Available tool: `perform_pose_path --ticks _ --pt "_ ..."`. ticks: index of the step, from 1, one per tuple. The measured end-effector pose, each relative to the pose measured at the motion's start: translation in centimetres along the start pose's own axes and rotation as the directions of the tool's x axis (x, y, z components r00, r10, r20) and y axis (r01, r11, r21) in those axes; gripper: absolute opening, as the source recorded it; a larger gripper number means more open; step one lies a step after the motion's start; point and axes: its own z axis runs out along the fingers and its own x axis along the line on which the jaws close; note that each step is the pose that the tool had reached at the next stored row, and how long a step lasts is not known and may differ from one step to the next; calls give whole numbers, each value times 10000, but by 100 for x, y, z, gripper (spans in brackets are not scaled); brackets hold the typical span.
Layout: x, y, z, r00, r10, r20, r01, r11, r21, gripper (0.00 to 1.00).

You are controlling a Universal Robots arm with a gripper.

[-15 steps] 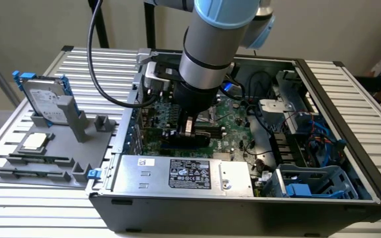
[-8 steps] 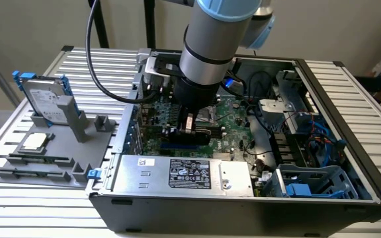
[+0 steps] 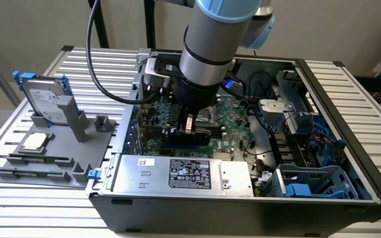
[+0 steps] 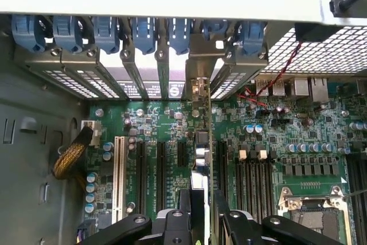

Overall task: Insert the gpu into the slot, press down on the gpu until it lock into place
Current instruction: 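Insert the gpu into the slot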

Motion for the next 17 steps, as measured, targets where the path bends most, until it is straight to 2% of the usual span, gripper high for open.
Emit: perform_pose_path --ticks 10,17 --pt "5 -8 52 10000 1 -1 -1 10000 -5 26" --pt "6 -16 70 10000 -2 21 2 10000 -8 26"
